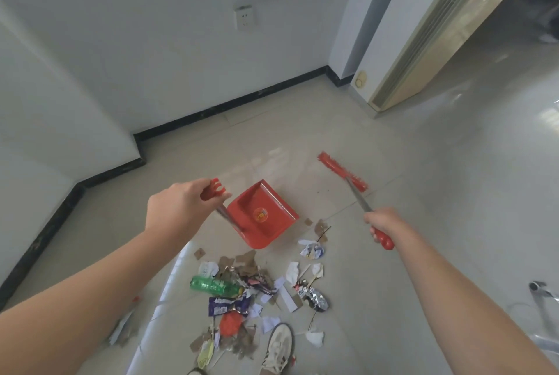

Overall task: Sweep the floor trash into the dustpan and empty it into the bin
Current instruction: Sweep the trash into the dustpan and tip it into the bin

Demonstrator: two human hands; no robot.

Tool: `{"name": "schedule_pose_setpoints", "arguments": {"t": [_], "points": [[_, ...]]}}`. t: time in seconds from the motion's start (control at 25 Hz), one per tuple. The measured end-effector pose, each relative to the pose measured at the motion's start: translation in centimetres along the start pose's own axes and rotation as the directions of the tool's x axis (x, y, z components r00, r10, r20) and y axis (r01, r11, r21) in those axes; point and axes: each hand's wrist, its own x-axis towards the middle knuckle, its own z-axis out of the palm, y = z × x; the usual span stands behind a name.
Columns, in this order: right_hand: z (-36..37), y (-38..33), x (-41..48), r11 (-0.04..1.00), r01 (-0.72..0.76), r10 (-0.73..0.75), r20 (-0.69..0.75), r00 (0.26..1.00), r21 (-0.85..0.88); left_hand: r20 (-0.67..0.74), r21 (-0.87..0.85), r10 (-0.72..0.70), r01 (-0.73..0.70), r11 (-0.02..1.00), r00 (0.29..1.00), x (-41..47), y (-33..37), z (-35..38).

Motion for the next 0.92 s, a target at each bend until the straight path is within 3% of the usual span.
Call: {"name": "schedule_pose_setpoints", "arguments": {"t": [0.2, 0.32, 0.44, 0.72, 0.8, 0.92], "points": [[1.0, 1.0, 6.0, 0.996, -0.062, 0.069, 0.119, 0.991, -0.062, 0.015, 0.064, 0.0, -0.001, 0.998, 1.0, 1.2, 2.2, 3.6], [3.0, 5.0, 6.3, 0.964, -0.146, 0.188, 0.18, 0.966, -0.222, 0.027, 0.067, -0.018, 0.016, 0.998, 0.999, 1.1, 2.6, 4.3], [5.0, 8.9, 5.2, 0.93, -0.1, 0.186, 0.218, 0.958, -0.354, 0.042, 0.091, -0.008, 0.005, 0.996, 0.999, 0.8, 2.0, 4.4], [9.1, 12.4, -4.6, 0.947, -0.093, 0.181, 0.273, 0.945, -0.307, 0.075, 0.044, -0.018, 0.015, 0.999, 0.997, -1.1, -0.9, 3.1], [11.2, 13.0, -8.0, 0.944, -0.102, 0.196, 0.286, 0.938, -0.313, 0.078, 0.043, 0.038, -0.041, 0.998, 0.996, -1.2, -2.0, 2.5], [16.0, 14.0, -12.6, 0.952, -0.091, 0.177, 0.28, 0.944, -0.294, 0.041, 0.077, 0.242, -0.245, 0.967, 0.969, -1.1, -4.9, 0.9]]}}
